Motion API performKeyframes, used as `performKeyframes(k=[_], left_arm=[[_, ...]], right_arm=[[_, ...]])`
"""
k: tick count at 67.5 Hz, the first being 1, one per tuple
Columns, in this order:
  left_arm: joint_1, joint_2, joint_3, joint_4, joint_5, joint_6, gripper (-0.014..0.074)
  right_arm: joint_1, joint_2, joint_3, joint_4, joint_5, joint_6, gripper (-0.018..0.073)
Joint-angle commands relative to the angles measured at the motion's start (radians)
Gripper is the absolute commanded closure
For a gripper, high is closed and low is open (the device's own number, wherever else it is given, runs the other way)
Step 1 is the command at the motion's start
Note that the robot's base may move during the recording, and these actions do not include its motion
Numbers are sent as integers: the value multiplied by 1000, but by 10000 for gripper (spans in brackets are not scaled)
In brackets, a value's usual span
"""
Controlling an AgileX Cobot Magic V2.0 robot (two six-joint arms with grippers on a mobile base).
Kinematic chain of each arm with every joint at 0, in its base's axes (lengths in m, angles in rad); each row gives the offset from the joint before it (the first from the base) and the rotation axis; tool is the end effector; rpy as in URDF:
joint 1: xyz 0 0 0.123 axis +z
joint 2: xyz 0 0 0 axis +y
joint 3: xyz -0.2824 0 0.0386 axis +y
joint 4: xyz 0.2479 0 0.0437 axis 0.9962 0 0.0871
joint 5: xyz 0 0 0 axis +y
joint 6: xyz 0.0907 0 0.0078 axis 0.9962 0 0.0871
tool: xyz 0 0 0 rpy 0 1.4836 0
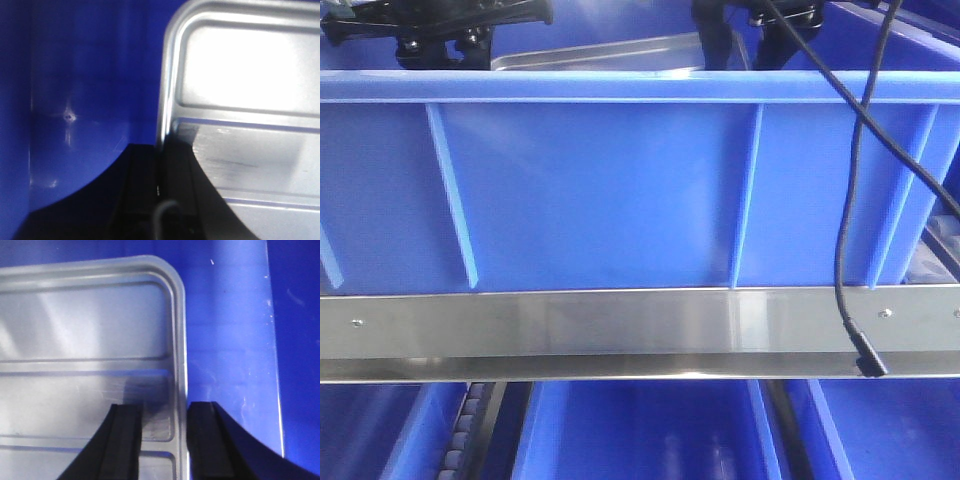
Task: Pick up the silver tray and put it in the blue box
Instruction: 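Lower the silver tray with both grippers down into the blue bin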
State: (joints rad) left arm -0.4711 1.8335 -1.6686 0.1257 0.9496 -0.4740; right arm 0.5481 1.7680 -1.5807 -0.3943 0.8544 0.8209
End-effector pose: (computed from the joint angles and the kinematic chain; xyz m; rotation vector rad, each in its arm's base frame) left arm 0.3690 -0.1775 0.3107 0.0543 2.5971 -0.1874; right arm 0.3534 0.1848 0.3200 0.1299 2.4323 0.1267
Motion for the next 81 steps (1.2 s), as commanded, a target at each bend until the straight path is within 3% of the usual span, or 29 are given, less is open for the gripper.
performKeyframes(k=[1,21,36,41,49,61,67,72,81], left_arm=[[-5,-50,-37,-31,-69,9,694],[-5,-50,-37,-29,-71,39,675],[-5,-50,-37,-29,-66,37,371],[-5,-50,-37,-27,-45,37,316],[-5,-50,-37,-20,-37,37,309],[-5,-50,-37,7,-33,37,309],[-5,-50,-37,7,-33,37,325],[-5,-50,-37,7,-33,37,419],[-5,-50,-37,5,-37,37,707]], right_arm=[[8,-55,-44,0,-89,5,216],[8,-55,-44,0,-89,5,216],[8,-55,-44,-18,-82,5,214],[8,-55,-44,-43,-68,5,183],[7,-55,-44,-50,-46,5,95],[6,-55,-44,-50,-42,5,85],[7,-55,-44,-50,-44,5,85],[7,-55,-44,-50,-47,5,125],[7,-55,-44,-50,-56,5,389]])
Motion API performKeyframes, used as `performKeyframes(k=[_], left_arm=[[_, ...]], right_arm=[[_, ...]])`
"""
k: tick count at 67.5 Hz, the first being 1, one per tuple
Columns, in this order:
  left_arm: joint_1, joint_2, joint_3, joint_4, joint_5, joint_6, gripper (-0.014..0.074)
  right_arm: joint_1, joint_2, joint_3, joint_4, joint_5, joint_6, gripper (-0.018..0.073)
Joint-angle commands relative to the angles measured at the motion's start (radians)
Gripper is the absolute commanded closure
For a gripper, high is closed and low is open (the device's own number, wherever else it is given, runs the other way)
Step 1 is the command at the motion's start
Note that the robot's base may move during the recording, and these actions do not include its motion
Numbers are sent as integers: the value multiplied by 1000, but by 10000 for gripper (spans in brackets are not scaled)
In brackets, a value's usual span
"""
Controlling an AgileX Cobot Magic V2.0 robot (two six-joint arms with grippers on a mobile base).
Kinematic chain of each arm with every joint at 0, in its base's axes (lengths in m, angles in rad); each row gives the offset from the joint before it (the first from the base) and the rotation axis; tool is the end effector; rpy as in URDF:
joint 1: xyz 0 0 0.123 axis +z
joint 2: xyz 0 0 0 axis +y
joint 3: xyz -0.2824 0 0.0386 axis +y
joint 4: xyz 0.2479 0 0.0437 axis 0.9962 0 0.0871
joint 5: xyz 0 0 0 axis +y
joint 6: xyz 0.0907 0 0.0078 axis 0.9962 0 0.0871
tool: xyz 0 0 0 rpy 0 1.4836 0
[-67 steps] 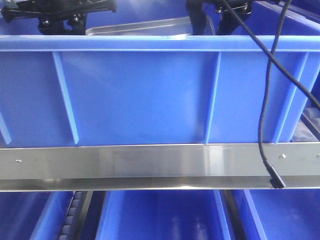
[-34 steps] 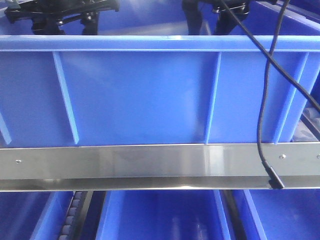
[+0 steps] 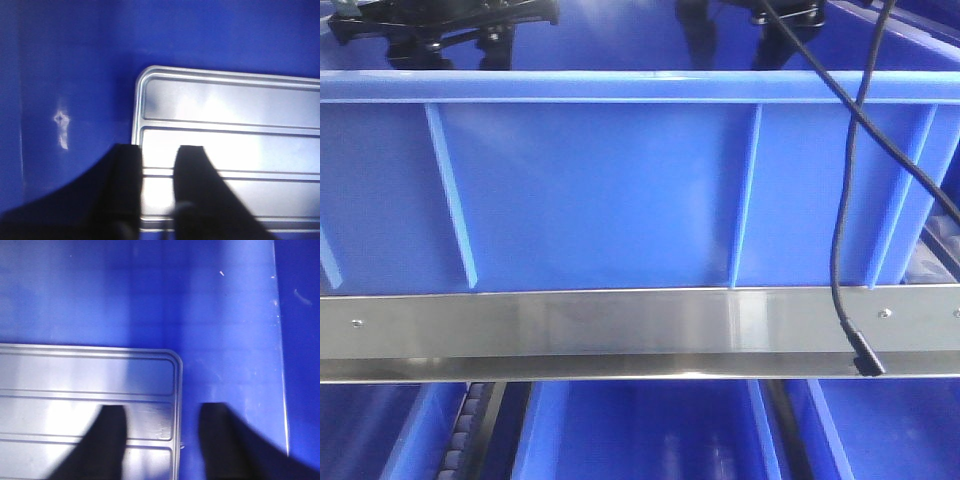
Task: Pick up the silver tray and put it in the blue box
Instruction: 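Lower the silver tray with both grippers down into the blue bin, then open both grippers and release the tray onto the bin floor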
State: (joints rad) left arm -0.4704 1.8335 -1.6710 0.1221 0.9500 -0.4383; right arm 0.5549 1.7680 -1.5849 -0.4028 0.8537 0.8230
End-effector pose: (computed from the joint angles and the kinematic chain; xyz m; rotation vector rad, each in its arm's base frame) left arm 0.3691 -0.1775 0.3114 0.0978 2.5935 -0.1794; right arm 0.3527 0.1870 0.3216 0.1200 2.4246 0.1259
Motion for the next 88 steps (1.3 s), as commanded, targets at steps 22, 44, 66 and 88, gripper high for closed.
performKeyframes(k=[22,44,66,88], left_arm=[[-5,-50,-35,11,-30,2,686],[-5,-130,-33,-16,-101,2,686],[-7,-240,36,-26,-161,7,686],[-43,-471,311,-42,-397,76,686]], right_arm=[[0,-56,-40,-43,-176,-3,508],[4,-97,-39,-16,-280,-108,508],[6,-197,17,-10,-399,-189,508],[6,-428,399,-22,-753,-189,508]])
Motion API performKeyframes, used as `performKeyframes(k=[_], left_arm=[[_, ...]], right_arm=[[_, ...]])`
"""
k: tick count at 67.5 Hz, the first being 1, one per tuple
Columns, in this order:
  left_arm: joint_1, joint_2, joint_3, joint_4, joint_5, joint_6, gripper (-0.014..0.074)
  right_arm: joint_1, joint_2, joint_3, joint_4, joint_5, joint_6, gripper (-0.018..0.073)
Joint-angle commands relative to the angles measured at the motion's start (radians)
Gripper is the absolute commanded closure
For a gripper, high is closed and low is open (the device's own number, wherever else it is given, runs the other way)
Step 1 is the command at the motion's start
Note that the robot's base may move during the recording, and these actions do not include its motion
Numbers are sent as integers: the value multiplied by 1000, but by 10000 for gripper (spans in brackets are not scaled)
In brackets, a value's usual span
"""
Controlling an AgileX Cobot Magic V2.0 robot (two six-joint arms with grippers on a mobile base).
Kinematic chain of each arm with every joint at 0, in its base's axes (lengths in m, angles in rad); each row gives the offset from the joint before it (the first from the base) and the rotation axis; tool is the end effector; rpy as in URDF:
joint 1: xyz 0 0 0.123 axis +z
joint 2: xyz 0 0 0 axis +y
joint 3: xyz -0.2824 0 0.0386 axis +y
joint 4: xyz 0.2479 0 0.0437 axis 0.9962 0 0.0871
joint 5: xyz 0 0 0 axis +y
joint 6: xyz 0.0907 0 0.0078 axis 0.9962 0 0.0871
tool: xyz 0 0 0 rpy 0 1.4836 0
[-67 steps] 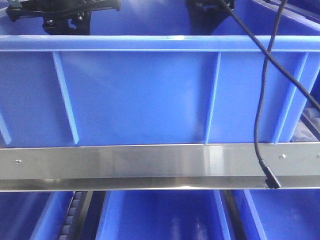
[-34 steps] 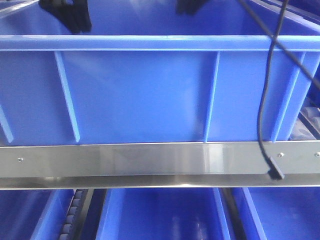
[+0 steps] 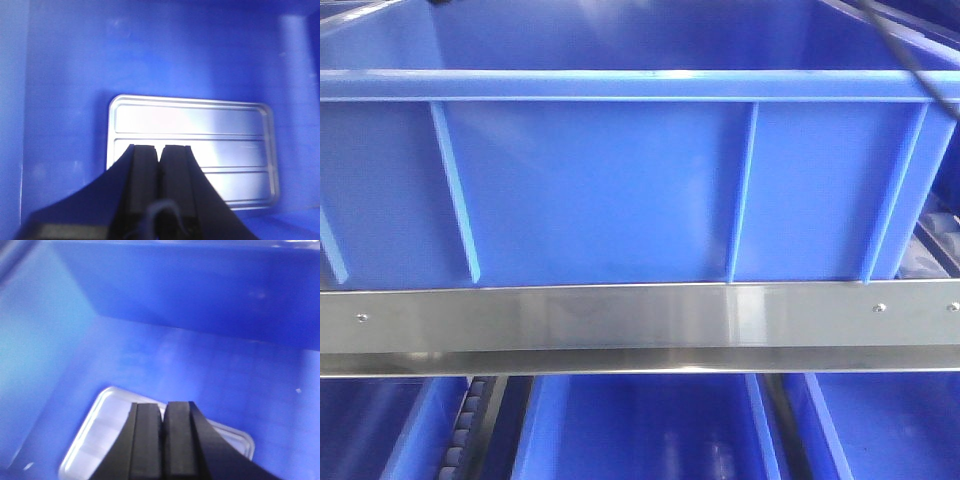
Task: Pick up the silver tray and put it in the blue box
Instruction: 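Open both grippers and release the tray onto the bin floor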
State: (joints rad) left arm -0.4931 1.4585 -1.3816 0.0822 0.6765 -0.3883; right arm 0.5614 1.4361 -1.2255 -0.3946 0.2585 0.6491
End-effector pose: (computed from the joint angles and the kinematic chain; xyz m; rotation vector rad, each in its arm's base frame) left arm 0.2918 -0.1515 0.3763 0.1627 2.2567 -0.3843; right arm 0.2897 0.1715 0.3667 -0.2220 1.9463 0.4550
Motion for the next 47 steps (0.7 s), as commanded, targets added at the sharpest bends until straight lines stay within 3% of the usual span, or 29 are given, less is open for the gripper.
performKeyframes(k=[1,10,24,38,47], left_arm=[[-27,-112,39,-2,-139,40,686],[-85,-226,158,-2,-233,103,686],[-165,-430,389,10,-405,105,686],[-189,-655,662,79,-666,105,687],[-189,-799,803,85,-687,105,687]], right_arm=[[0,-112,62,-38,-177,-15,508],[0,-230,211,-93,-289,-15,508],[0,-451,396,-132,-322,-15,508],[0,-673,533,-132,-315,-15,508],[0,-800,616,-132,-301,-14,508]])
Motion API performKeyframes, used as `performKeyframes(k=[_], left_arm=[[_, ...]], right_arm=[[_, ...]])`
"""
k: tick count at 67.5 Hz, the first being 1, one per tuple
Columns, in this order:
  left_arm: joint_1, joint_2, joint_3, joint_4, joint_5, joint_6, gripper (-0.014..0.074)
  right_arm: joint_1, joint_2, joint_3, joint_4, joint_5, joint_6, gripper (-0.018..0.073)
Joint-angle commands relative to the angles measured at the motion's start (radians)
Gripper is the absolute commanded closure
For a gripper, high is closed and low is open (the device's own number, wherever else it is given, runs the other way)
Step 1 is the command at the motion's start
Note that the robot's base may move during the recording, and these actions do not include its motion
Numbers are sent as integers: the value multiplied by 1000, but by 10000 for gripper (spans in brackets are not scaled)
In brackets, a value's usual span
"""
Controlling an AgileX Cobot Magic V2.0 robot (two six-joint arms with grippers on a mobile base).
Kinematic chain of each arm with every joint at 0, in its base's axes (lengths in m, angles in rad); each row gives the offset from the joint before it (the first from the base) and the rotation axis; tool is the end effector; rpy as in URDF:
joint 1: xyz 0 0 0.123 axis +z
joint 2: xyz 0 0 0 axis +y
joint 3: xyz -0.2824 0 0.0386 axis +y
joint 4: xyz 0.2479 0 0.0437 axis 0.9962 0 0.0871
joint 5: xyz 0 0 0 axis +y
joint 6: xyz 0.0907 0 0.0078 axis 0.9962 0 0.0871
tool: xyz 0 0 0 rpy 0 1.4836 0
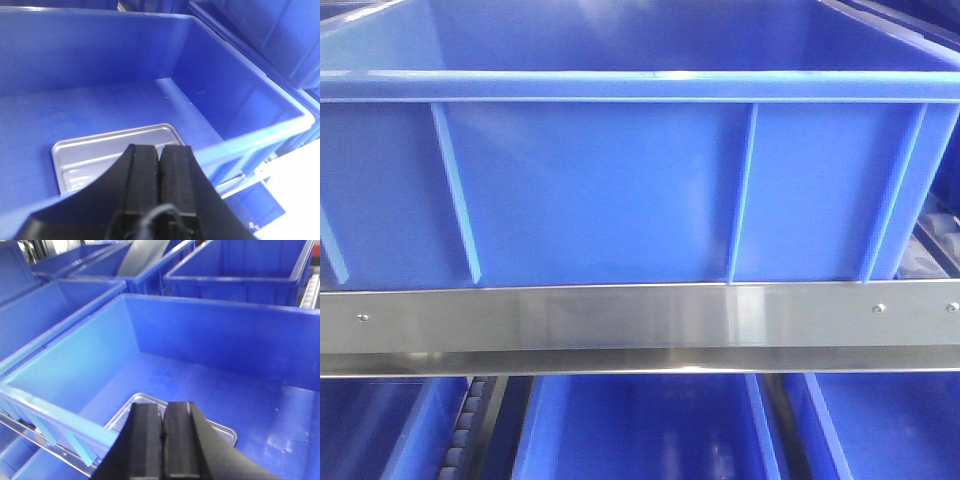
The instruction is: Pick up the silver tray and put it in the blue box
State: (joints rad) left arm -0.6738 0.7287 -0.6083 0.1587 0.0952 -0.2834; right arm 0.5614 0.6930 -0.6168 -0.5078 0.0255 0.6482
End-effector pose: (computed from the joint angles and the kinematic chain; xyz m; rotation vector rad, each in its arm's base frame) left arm 0.1233 -0.0967 0.3418 0.4581 1.6708 -0.5813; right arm 0.1267 0.0783 0.3567 -0.3262 1.5745 0.5372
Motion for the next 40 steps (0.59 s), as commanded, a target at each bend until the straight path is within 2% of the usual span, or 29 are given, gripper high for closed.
performKeyframes(k=[1,18,40], left_arm=[[-8,-89,40,8,-105,0,687],[-8,-288,151,8,-103,0,687],[-8,-301,153,8,-105,0,687]], right_arm=[[0,-73,18,-19,-67,-13,508],[0,-258,110,-19,-42,-13,508],[0,-274,110,-19,-37,-13,508]])
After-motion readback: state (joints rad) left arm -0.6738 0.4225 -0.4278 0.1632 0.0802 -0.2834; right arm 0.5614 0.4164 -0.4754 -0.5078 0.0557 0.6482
